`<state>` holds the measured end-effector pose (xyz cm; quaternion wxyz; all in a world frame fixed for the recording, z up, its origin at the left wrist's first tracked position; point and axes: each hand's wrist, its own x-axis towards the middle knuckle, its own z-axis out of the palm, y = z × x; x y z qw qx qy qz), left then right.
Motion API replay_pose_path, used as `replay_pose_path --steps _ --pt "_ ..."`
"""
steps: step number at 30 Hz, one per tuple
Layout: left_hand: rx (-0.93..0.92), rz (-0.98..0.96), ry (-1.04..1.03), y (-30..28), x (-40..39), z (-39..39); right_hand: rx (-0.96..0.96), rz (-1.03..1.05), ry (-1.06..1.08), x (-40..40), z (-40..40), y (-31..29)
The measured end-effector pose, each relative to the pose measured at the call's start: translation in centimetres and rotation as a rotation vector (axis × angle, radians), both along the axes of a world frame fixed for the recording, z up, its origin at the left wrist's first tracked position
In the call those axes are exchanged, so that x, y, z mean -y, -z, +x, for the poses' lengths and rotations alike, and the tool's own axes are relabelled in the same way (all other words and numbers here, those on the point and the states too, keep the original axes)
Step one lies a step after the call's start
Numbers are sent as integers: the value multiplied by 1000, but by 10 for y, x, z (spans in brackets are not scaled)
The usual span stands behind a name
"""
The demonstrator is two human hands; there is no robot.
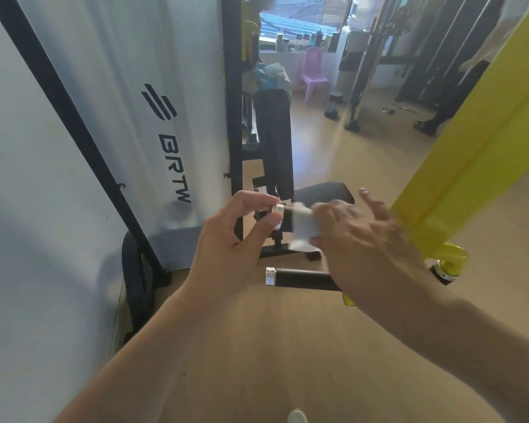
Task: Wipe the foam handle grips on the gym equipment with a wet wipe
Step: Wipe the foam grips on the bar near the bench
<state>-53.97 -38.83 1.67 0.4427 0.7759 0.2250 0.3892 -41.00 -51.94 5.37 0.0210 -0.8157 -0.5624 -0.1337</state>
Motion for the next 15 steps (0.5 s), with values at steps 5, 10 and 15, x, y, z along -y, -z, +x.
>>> replay_pose_path --steps 5,10,15 --pt "-45 11 -27 -1 0 -1 97 -45 48 8 11 0" --pt "-42 22 -52 -6 2 -2 16 67 -143 -26 -2 8" --pt "-142 80 -73 -11 -1 -5 180 -87 50 10 16 -2"
